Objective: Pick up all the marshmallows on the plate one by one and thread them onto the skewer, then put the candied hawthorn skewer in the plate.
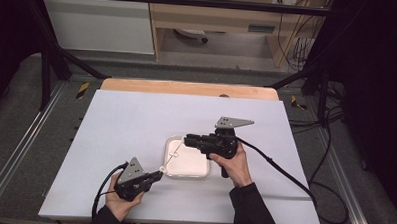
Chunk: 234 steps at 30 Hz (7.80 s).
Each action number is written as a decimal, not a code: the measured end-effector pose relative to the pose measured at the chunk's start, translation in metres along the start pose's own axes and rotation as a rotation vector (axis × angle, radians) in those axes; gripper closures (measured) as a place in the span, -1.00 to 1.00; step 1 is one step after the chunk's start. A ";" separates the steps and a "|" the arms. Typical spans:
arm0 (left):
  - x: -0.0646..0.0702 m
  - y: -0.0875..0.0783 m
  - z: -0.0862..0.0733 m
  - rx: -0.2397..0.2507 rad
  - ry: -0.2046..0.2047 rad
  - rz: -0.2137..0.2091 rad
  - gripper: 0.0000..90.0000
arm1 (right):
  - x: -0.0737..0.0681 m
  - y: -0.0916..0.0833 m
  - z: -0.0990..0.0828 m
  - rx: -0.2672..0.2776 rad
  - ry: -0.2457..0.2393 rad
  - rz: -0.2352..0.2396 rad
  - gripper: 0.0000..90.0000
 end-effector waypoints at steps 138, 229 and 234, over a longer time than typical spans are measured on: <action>-0.003 0.003 0.005 0.002 -0.024 0.005 0.97 | 0.028 -0.006 -0.067 -0.179 -0.008 -0.194 -0.95; -0.017 0.084 0.037 -0.437 -0.004 0.059 0.75 | 0.081 -0.126 -0.141 -0.235 -0.001 -0.392 -0.98; -0.020 0.075 0.043 -0.377 0.014 0.047 0.48 | 0.082 -0.126 -0.140 -0.233 -0.005 -0.393 -0.98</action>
Point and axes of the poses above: each handheld gripper's, and its own axes: y roughly forward along the jaws, z roughly out of its top, x roughly to its right, the point moved 5 cm from there along y, roughly forward along the jaws, and after that the axes turned 1 degree about x, right-handed, at the moved point
